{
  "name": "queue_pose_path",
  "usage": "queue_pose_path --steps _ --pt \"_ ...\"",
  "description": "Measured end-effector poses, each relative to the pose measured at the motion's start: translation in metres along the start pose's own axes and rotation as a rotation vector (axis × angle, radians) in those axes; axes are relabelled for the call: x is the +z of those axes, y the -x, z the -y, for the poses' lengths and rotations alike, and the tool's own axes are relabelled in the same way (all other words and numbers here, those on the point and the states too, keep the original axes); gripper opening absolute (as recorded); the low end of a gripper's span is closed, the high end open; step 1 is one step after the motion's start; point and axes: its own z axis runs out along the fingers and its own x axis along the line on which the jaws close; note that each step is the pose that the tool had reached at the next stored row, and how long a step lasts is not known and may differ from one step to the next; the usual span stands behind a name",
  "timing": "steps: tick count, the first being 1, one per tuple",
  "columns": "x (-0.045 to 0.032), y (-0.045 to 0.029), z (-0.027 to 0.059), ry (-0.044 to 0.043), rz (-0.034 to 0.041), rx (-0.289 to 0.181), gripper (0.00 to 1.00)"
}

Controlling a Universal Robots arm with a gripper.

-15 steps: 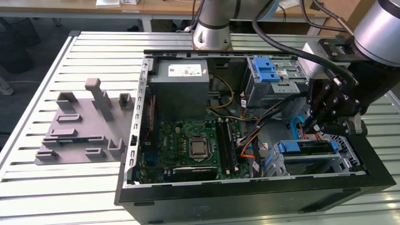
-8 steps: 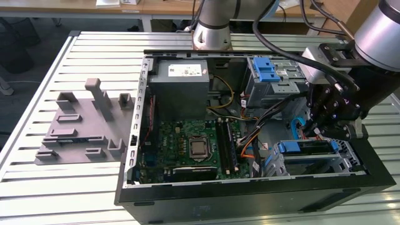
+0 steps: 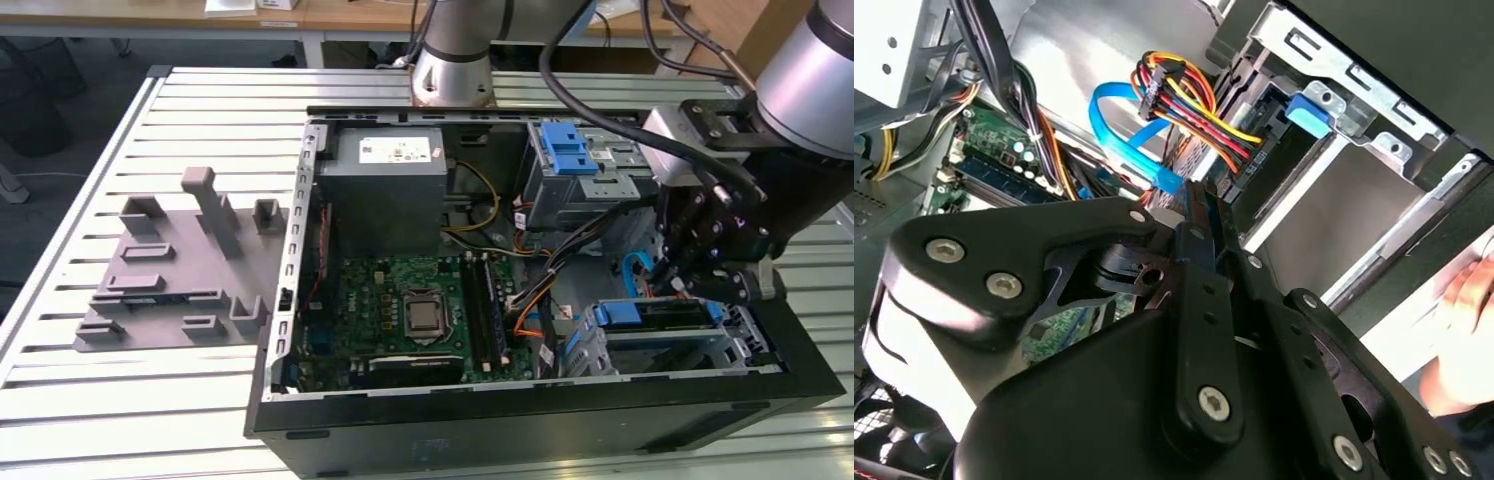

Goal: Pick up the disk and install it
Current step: 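Insert the second disk wire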

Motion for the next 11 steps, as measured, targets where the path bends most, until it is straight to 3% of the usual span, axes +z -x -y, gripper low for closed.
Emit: queue_pose_path --steps 11 --pt "0.0045 -0.0064 -0.0001 -0.0104 -0.0003 0.000 0.16"
